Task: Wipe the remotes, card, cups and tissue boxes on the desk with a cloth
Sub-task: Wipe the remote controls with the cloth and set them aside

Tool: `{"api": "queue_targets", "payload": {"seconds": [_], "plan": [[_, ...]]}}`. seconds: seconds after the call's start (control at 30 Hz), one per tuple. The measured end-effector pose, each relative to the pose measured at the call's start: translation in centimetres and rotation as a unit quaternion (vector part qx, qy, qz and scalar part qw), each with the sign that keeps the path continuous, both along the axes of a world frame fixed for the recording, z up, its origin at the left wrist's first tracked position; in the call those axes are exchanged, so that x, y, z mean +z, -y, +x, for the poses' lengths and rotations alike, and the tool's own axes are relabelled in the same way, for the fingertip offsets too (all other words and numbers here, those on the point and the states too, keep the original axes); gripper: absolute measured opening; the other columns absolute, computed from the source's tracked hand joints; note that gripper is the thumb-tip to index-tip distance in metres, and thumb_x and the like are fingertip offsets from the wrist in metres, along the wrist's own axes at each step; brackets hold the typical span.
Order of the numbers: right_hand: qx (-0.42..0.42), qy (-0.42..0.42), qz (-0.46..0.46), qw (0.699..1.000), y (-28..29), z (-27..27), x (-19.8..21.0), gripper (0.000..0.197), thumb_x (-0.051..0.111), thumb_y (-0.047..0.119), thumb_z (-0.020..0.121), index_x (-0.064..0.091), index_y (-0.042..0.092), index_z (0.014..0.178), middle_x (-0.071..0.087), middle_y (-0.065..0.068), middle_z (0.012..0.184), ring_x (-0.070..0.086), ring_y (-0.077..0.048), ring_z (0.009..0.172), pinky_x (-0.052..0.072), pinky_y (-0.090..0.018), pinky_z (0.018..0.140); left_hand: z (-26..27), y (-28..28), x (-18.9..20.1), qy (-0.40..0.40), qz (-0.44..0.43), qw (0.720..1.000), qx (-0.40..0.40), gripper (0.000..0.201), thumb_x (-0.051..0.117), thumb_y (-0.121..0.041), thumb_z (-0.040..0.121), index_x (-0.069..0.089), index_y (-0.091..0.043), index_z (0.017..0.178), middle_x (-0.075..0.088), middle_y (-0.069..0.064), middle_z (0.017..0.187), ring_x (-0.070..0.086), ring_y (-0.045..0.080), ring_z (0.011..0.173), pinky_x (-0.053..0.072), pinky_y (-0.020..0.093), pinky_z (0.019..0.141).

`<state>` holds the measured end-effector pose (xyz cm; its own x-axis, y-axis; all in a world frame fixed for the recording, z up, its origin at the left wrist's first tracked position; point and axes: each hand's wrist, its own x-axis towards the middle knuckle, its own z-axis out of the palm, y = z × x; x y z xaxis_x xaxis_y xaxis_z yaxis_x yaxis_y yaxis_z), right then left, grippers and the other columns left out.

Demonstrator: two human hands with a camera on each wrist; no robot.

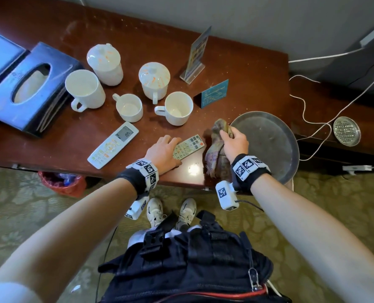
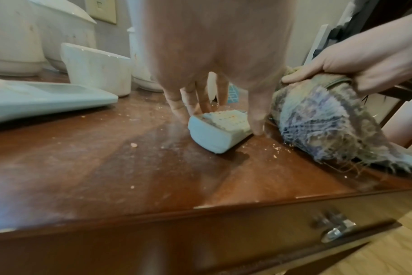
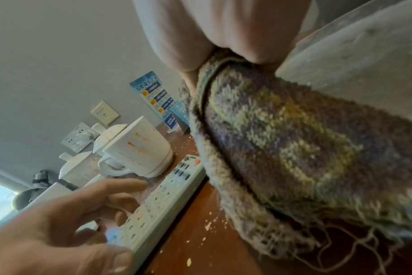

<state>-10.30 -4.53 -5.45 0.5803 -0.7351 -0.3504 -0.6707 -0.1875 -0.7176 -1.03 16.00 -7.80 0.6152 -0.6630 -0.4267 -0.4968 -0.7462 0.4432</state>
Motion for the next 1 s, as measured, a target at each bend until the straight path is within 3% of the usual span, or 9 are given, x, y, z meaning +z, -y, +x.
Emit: {"api": "queue_targets", "payload": {"seconds": [0.13, 0.27, 0.3, 0.4, 0.47, 0.53, 0.6, 0.77, 1.0], "plan": [[0.036, -0.001, -0.053, 0.998, -1.0, 1.0, 0.1, 0.037, 0.054, 0.031, 0.098, 0.058, 0.031, 0.134, 0.066, 0.000, 0.127, 0.052, -0.028, 0.122, 0.041, -0.043, 0.108, 0.5, -1.8, 0.0, 0.012, 0.002, 1.000, 0.013, 0.087, 0.078, -0.041, 0.078, 0.032, -0.023, 0.149, 0.042, 0.003, 0.140, 0.039, 0.023, 0.130, 0.046, 0.041, 0.098], [0.107, 0.003, -0.047, 0.993, -4.0, 1.5, -0.3, 0.039, 0.051, 0.025, 0.099, 0.054, 0.039, 0.136, 0.057, 0.003, 0.139, 0.067, -0.016, 0.096, 0.053, -0.028, 0.086, 1.2, -4.0, -0.5, 0.014, 0.014, 0.999, 0.025, 0.077, 0.076, -0.047, 0.079, 0.041, -0.029, 0.145, 0.047, -0.001, 0.133, 0.041, 0.020, 0.126, 0.047, 0.039, 0.091], [0.142, -0.001, -0.046, 0.989, -4.7, 1.5, -0.5, 0.042, 0.051, 0.022, 0.100, 0.052, 0.040, 0.137, 0.048, 0.004, 0.148, 0.066, -0.019, 0.104, 0.053, -0.029, 0.090, 1.1, -4.2, -0.6, 0.012, 0.014, 1.000, 0.024, 0.076, 0.076, -0.048, 0.078, 0.042, -0.029, 0.143, 0.048, -0.001, 0.131, 0.041, 0.019, 0.125, 0.048, 0.039, 0.090], [0.258, -0.066, -0.081, 0.960, -6.3, 1.4, -1.3, 0.049, 0.047, 0.022, 0.100, 0.043, 0.041, 0.144, 0.025, 0.006, 0.161, 0.027, -0.021, 0.145, 0.027, -0.038, 0.115, 0.7, -4.3, -1.1, 0.006, 0.010, 1.000, 0.005, 0.073, 0.074, -0.049, 0.079, 0.044, -0.029, 0.142, 0.049, -0.001, 0.127, 0.042, 0.018, 0.122, 0.049, 0.039, 0.086], [0.288, -0.098, -0.078, 0.950, -6.9, 1.3, -1.7, 0.049, 0.047, 0.034, 0.099, 0.038, 0.044, 0.146, 0.013, 0.007, 0.164, 0.008, -0.017, 0.150, 0.017, -0.044, 0.118, 0.7, -4.1, -1.3, 0.008, 0.001, 1.000, 0.004, 0.068, 0.073, -0.047, 0.082, 0.045, -0.029, 0.141, 0.050, -0.002, 0.126, 0.043, 0.018, 0.122, 0.048, 0.038, 0.085], [0.279, -0.101, -0.082, 0.952, -7.4, 1.3, -2.1, 0.048, 0.048, 0.050, 0.097, 0.040, 0.046, 0.144, 0.009, 0.010, 0.164, 0.002, -0.012, 0.149, 0.012, -0.045, 0.118, 0.8, -4.2, -1.6, 0.008, -0.011, 1.000, 0.002, 0.065, 0.073, -0.046, 0.083, 0.047, -0.028, 0.140, 0.051, -0.002, 0.124, 0.044, 0.017, 0.121, 0.047, 0.037, 0.086], [0.247, -0.085, -0.089, 0.961, -8.1, 1.4, -2.7, 0.044, 0.047, 0.053, 0.097, 0.047, 0.045, 0.140, 0.012, 0.010, 0.163, 0.004, -0.011, 0.148, 0.011, -0.043, 0.117, 0.8, -4.3, -1.9, 0.010, -0.023, 1.000, -0.005, 0.065, 0.072, -0.046, 0.083, 0.048, -0.027, 0.140, 0.052, -0.002, 0.124, 0.044, 0.017, 0.121, 0.047, 0.037, 0.085], [0.218, -0.053, -0.147, 0.963, -9.8, 1.6, -4.5, 0.034, 0.048, 0.035, 0.102, 0.056, 0.037, 0.135, 0.027, 0.004, 0.160, 0.015, -0.022, 0.149, 0.021, -0.038, 0.116, 0.4, -4.1, -1.9, 0.009, -0.026, 0.999, -0.023, 0.067, 0.070, -0.048, 0.085, 0.047, -0.022, 0.142, 0.049, -0.001, 0.129, 0.044, 0.017, 0.122, 0.045, 0.034, 0.084], [0.312, 0.028, -0.204, 0.928, -9.2, -0.9, -4.9, 0.033, 0.054, 0.019, 0.099, 0.063, 0.024, 0.131, 0.048, -0.002, 0.147, 0.033, -0.028, 0.144, 0.030, -0.038, 0.112, 0.2, -3.7, -2.1, 0.001, -0.039, 0.999, -0.001, 0.056, 0.070, -0.047, 0.085, 0.058, -0.016, 0.130, 0.052, 0.002, 0.119, 0.051, 0.019, 0.114, 0.046, 0.034, 0.082]]}}
